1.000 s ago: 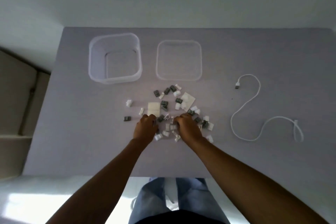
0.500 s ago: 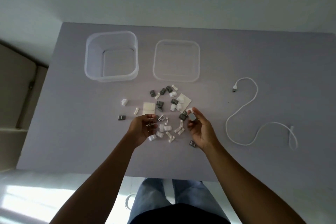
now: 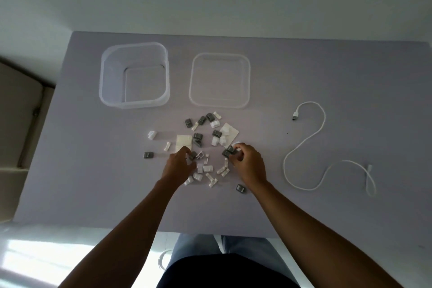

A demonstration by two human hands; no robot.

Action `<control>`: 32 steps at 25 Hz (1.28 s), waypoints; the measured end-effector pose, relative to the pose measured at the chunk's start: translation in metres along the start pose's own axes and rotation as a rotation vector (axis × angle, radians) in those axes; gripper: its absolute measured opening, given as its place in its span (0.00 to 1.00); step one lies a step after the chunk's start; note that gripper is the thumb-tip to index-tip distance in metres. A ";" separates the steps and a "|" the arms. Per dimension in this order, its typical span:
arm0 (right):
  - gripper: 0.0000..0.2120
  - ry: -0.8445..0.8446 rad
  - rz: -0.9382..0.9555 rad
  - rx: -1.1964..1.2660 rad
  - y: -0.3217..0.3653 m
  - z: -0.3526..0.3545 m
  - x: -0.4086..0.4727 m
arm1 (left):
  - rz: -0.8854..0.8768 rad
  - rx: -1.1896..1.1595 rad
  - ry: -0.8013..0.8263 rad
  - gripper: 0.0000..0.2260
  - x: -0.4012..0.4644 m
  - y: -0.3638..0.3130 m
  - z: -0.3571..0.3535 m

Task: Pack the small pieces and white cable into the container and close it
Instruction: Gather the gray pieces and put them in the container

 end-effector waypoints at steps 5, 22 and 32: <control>0.17 0.069 0.020 -0.225 0.012 -0.022 0.006 | -0.075 0.011 -0.064 0.10 0.011 -0.008 0.000; 0.18 -0.027 -0.096 -0.298 0.014 -0.042 0.003 | 0.090 -1.067 0.878 0.09 -0.016 -0.036 0.013; 0.18 -0.039 -0.102 -0.241 0.003 -0.039 0.006 | 0.180 -1.204 0.961 0.09 -0.013 -0.060 0.021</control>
Point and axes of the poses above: each hand's wrist, its own x-axis towards the middle knuckle, its own z-axis out of the back of the hand, y = z × x, the point moved 9 cm from there along x, towards the middle knuckle, and after that the axes turned 8 degrees about z, right-handed, at the moved point
